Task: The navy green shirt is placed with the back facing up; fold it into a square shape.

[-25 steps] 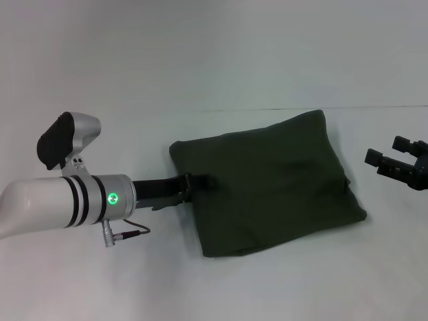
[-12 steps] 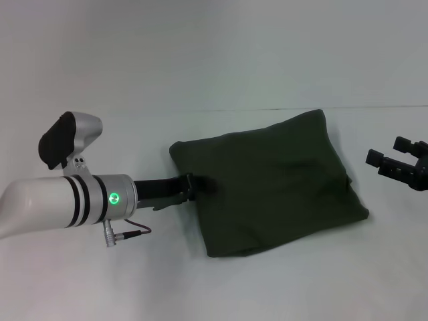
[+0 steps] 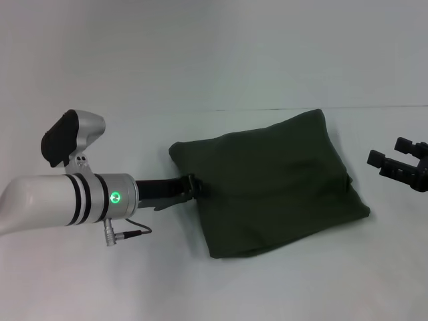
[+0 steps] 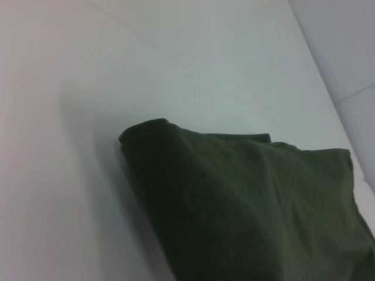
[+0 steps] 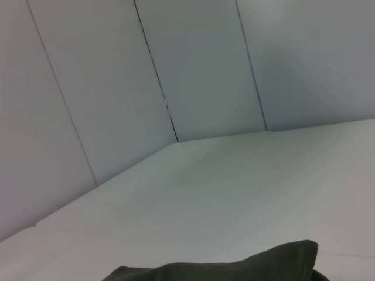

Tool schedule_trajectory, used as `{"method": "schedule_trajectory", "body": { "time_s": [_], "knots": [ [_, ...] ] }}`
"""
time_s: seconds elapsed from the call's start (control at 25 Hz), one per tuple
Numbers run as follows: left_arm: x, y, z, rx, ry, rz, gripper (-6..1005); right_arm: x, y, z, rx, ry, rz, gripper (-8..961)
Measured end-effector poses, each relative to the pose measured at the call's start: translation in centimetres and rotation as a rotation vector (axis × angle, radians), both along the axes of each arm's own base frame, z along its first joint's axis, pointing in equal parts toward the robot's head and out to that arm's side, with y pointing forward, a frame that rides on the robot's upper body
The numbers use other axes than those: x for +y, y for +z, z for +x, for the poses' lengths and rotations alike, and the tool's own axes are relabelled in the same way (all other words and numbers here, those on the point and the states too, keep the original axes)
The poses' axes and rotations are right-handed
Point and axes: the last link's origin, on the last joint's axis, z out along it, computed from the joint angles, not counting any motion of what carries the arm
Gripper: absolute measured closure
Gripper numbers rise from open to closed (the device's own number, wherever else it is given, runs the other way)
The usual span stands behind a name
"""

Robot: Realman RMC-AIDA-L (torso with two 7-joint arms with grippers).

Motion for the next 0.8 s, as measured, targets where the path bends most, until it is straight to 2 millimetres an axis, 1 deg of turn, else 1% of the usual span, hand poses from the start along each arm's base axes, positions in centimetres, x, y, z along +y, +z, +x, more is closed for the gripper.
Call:
{"method": "schedule_trajectory", "body": {
  "time_s": [0.04,0.32,0.48,0.72,0.8],
  "knots": [
    [0.0,0.0,-0.1,0.006,0.001,-0.003,860,0.0,0.0,0.0,0.002,-0.001,0.001,12],
    [-0.1,0.7,-0.6,0.030,-0.010,-0.036,897,-0.5,0.3,0.2,0.025,-0.001,0.010,12],
    [0.3,1.8,-0.9,0.042,-0.022,-0.038,918,-0.7,0.4,0.3,0.033,-0.007,0.013,12],
    [1.5,3.7,-1.3,0.120,-0.040,-0.039,917,-1.0,0.4,0.3,0.043,0.000,0.006,12],
    [2.0,4.7,-1.3,0.143,-0.052,-0.033,917,-1.1,0.4,0.4,0.045,-0.003,0.005,12]
  ]
}}
